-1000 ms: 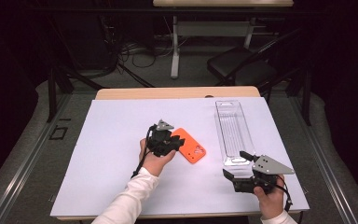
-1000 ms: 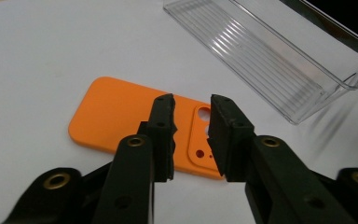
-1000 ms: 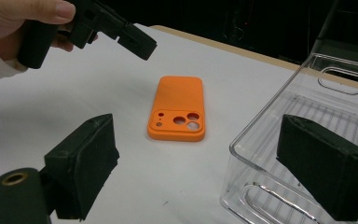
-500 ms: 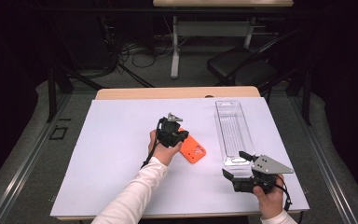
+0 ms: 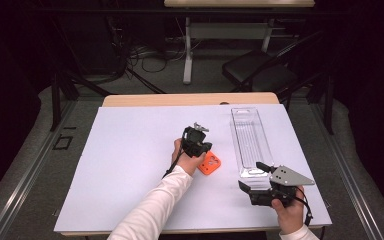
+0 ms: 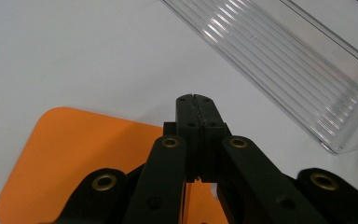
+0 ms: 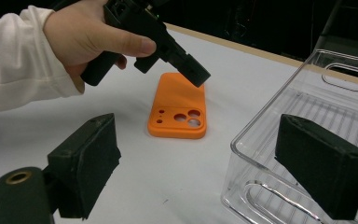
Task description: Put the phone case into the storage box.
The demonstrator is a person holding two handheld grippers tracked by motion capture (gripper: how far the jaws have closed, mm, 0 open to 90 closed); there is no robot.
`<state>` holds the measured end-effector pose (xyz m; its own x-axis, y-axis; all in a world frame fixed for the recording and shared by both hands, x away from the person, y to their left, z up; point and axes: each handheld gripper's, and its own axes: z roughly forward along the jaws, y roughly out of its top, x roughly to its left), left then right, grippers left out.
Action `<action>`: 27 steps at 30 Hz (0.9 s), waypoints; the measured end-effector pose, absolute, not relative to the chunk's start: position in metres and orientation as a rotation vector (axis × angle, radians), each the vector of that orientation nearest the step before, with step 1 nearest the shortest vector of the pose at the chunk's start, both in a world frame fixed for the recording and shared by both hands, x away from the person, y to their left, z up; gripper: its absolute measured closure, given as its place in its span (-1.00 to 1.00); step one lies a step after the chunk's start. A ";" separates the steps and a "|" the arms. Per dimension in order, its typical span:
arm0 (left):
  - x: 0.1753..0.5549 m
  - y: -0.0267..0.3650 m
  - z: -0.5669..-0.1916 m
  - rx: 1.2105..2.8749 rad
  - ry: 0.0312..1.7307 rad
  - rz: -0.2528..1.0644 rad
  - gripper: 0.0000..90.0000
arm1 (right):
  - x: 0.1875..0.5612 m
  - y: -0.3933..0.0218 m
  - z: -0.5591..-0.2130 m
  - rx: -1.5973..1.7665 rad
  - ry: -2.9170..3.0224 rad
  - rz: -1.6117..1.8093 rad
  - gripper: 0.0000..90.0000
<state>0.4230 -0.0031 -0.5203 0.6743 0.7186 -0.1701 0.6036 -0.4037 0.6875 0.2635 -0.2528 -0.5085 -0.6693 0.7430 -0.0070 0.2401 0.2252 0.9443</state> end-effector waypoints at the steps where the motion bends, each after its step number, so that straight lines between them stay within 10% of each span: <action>1: 0.423 -0.003 -0.520 2.135 1.014 0.196 1.00 | 0.264 -0.253 -0.508 0.903 2.042 1.446 -0.72; 27: 0.433 -0.029 -0.551 2.172 1.041 0.121 1.00 | 0.265 -0.253 -0.509 0.898 2.050 1.450 -0.72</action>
